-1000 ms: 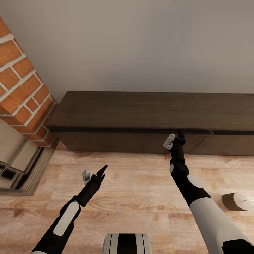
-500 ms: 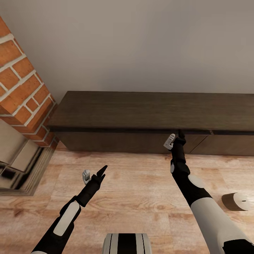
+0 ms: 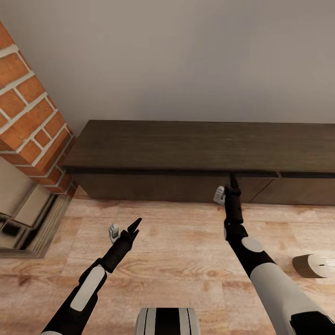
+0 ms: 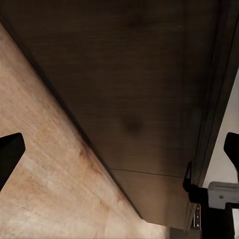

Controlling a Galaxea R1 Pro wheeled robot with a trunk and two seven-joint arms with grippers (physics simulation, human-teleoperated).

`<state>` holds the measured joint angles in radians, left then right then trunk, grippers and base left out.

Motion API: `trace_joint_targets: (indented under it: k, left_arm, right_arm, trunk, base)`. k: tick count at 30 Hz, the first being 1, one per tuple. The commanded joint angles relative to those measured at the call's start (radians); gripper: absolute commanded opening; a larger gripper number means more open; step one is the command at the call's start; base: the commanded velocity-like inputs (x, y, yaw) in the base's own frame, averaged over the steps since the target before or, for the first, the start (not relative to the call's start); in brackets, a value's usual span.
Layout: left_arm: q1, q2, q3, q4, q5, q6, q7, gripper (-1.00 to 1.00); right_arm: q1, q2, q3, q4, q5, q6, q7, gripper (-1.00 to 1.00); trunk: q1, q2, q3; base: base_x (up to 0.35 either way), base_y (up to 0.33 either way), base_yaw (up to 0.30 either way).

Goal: Place each of the two pumpkins and all three candles from the living room inside a cabinet in the living room (use any cabinet), then make sure every cabinet is closed, and position the cauldron so it is next to a table in the living room.

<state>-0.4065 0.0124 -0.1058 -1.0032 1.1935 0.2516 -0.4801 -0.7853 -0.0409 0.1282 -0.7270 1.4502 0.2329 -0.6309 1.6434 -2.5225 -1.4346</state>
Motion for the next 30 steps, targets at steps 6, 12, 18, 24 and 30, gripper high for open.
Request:
trace_joint_targets:
  k: [6,12,18,24,30]
  left_arm:
    - [0.0,0.0,0.0,0.0,0.0,0.0,0.0,1.0]
    - [0.0,-0.003,0.0,0.001,0.0,0.0,0.0,1.0]
    - [0.0,-0.004,0.0,0.002,0.0,0.0,0.0,1.0]
    - [0.0,-0.005,0.0,0.002,0.0,0.0,0.0,1.0]
    - [0.0,-0.005,0.0,0.002,0.0,0.0,0.0,1.0]
  right_arm:
    - [0.0,0.002,-0.003,0.015,0.135,0.023,-0.028,1.0]
    - [-0.002,-0.003,-0.003,0.018,0.167,0.042,-0.051,1.0]
    - [-0.003,-0.004,0.0,0.016,0.207,0.041,-0.051,1.0]
    - [-0.003,-0.005,-0.002,0.01,0.243,0.039,-0.048,1.0]
    - [-0.004,-0.002,-0.004,0.016,0.245,0.04,-0.044,1.0]
  trunk:
    - [0.0,0.0,0.0]
    - [0.0,0.0,0.0]
    - [0.0,0.0,0.0]
    - [0.0,0.0,0.0]
    - [0.0,0.0,0.0]
  base:
    - [0.0,0.0,0.0]
    - [0.0,0.0,0.0]
    - [0.0,0.0,0.0]
    - [0.0,0.0,0.0]
    - [0.0,0.0,0.0]
